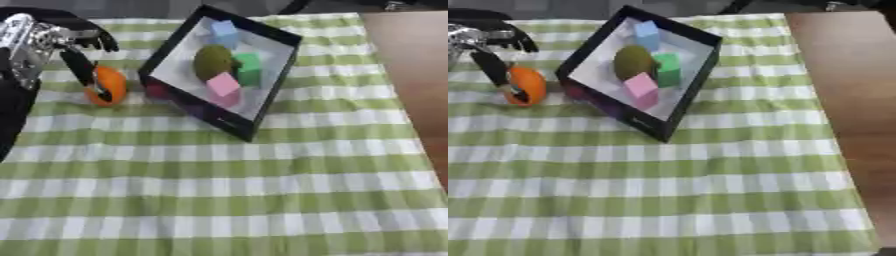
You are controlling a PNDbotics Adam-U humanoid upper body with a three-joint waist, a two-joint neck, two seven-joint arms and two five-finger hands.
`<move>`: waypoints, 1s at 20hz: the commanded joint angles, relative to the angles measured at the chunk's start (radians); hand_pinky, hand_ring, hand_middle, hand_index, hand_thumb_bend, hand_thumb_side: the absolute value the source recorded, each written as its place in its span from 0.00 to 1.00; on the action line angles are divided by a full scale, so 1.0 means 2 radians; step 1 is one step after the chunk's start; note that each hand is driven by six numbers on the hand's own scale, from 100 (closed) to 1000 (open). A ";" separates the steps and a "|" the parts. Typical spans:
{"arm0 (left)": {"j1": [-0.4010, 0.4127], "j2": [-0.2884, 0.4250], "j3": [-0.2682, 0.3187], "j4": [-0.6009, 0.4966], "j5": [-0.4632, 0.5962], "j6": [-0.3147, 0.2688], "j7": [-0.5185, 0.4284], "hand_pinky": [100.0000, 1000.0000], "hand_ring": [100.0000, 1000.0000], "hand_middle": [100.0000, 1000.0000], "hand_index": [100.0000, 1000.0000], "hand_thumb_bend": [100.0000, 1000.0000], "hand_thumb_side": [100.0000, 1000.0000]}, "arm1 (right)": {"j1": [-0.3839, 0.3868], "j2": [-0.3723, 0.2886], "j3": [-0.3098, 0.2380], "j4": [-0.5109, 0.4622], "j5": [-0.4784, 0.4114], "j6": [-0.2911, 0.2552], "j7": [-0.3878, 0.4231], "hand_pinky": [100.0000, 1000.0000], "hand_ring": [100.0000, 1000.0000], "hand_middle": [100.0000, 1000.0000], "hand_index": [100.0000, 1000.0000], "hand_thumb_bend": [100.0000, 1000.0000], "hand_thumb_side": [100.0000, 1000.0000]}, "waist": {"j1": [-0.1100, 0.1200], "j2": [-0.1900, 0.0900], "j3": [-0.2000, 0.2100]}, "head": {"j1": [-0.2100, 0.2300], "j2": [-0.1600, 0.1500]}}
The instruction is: Pick up objects on the table and place them in the box.
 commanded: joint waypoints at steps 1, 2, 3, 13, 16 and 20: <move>-0.006 0.004 0.004 0.002 -0.017 -0.001 0.009 0.82 0.82 0.73 0.78 0.68 0.01 | -0.009 -0.010 -0.004 -0.001 0.002 0.000 0.002 0.94 0.74 0.64 0.74 0.39 0.17 | -0.002 -0.006 -0.001 | 0.002 -0.001; -0.006 0.003 0.004 0.003 -0.020 -0.003 0.007 0.81 0.81 0.71 0.75 0.60 0.00 | -0.009 -0.010 -0.005 -0.001 0.002 0.000 0.001 0.94 0.74 0.64 0.74 0.39 0.17 | -0.002 -0.005 -0.001 | 0.002 -0.001; -0.006 0.003 0.005 0.004 -0.021 -0.004 0.004 0.79 0.79 0.69 0.72 0.49 0.00 | -0.009 -0.010 -0.005 0.000 0.002 0.000 0.001 0.94 0.74 0.64 0.74 0.39 0.18 | -0.002 -0.005 -0.001 | 0.002 -0.001; -0.006 0.016 0.010 -0.068 0.045 0.017 -0.028 0.73 0.69 0.58 0.55 0.00 0.00 | -0.005 -0.012 -0.005 0.002 0.003 0.000 0.001 0.94 0.74 0.64 0.74 0.40 0.17 | 0.000 -0.011 0.002 | -0.010 -0.001; -0.013 0.025 0.005 -0.096 0.056 0.025 -0.028 0.70 0.65 0.54 0.55 0.02 0.00 | -0.005 -0.013 -0.005 0.003 0.003 0.000 0.001 0.94 0.74 0.64 0.74 0.39 0.17 | 0.000 -0.012 0.003 | -0.018 -0.001; -0.020 0.030 0.004 -0.122 0.070 0.030 -0.034 0.68 0.62 0.51 0.53 0.01 0.00 | -0.004 -0.014 -0.005 0.004 0.003 0.000 0.000 0.94 0.74 0.64 0.74 0.39 0.17 | 0.001 -0.014 0.003 | -0.021 -0.001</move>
